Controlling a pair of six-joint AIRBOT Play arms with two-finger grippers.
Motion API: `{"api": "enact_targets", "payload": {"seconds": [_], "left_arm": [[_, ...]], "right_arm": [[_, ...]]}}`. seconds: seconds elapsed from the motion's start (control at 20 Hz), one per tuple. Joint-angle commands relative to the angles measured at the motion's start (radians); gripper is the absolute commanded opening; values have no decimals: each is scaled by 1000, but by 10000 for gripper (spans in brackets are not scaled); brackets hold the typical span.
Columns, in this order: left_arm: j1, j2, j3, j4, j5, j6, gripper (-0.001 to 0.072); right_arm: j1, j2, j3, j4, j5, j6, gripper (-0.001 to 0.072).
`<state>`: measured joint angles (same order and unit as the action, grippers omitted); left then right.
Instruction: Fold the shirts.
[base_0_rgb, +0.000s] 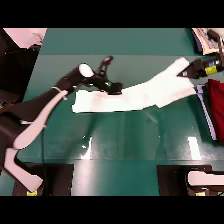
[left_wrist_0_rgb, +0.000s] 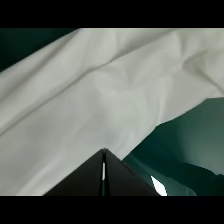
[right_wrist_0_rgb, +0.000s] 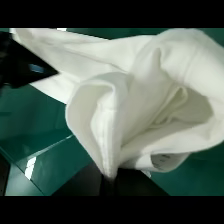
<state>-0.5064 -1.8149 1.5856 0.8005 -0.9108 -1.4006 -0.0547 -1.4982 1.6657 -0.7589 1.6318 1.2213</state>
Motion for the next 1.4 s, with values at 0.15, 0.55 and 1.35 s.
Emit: {"api": "enact_targets", "payload": {"seconds": [0.15, 0.55, 1.35], "left_arm": [[-74, -195, 141, 2, -3, -51, 25], [13, -193, 257, 48, -209, -31, 25], [537, 274, 270, 374, -416, -6, 26]], "right_arm": [[233, -29, 224, 50, 20, 82, 13], [344, -127, 342, 48, 26, 92, 14], [835, -411, 408, -98, -444, -48, 199]]}}
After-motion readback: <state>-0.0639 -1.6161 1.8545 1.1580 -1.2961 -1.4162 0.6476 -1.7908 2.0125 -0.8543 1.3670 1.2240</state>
